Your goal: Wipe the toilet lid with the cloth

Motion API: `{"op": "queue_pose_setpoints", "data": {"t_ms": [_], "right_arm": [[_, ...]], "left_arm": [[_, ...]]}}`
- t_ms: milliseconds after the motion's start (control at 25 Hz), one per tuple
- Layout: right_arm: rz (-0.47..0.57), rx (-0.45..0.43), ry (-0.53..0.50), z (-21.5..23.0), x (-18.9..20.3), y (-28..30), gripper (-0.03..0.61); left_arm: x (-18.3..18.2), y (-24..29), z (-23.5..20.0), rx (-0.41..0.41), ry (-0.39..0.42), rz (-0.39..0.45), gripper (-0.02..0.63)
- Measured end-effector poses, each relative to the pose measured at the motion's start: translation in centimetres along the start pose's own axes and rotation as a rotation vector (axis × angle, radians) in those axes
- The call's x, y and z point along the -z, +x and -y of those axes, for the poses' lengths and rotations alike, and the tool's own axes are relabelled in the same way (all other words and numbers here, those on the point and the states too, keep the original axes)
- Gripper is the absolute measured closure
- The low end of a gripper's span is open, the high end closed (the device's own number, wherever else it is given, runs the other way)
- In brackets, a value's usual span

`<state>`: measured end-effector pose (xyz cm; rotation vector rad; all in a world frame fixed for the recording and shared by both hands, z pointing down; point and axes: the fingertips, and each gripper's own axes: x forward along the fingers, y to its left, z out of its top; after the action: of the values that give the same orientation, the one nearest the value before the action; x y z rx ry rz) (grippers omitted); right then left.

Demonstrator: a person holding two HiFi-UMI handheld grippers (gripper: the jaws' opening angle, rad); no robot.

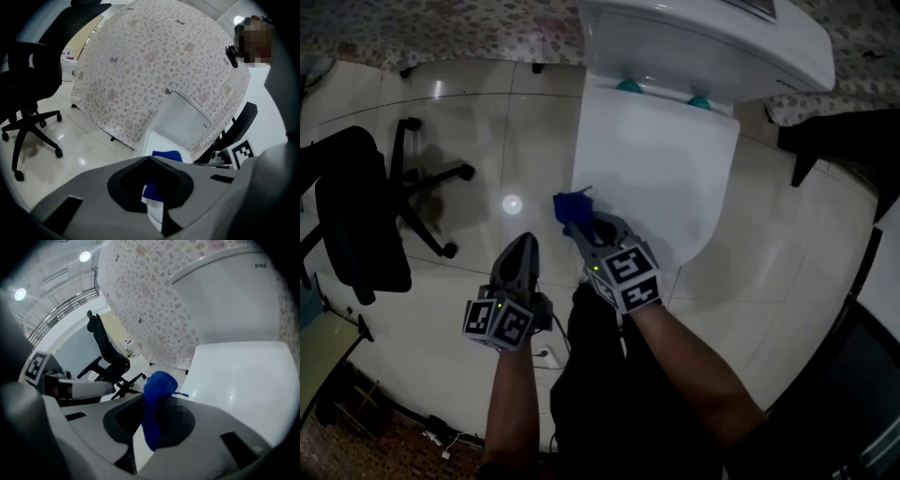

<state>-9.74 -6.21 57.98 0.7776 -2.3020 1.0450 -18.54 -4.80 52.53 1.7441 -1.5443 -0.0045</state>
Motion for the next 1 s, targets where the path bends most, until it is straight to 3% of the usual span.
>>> {"op": "queue_pose_setpoints", "data": {"t_ms": [120, 280, 680, 1000], "right_arm": [[-0.116, 0.095, 0.007, 1.8, 3.8, 3.3, 0.525], [-0.203, 0.193, 0.002, 6.9, 7.2, 1.9, 0.525], [-0.259, 0.391, -0.136, 17.0, 10.7, -9.4, 0.523], [-0.259, 0.520, -0.062, 21.7, 13.2, -15.5, 0.523]], "left_arm": [[0.4, -1.5, -1.6, 0.009, 0.011, -0.024, 0.621], [1.6, -2.1, -2.9, 0.015, 0.014, -0.047, 0.621], [4.0, 0.3, 1.1, 0.144, 0.081, -0.141, 0.621], [5.0, 1.5, 2.6, 0.180, 0.130, -0.183, 0.621]]}}
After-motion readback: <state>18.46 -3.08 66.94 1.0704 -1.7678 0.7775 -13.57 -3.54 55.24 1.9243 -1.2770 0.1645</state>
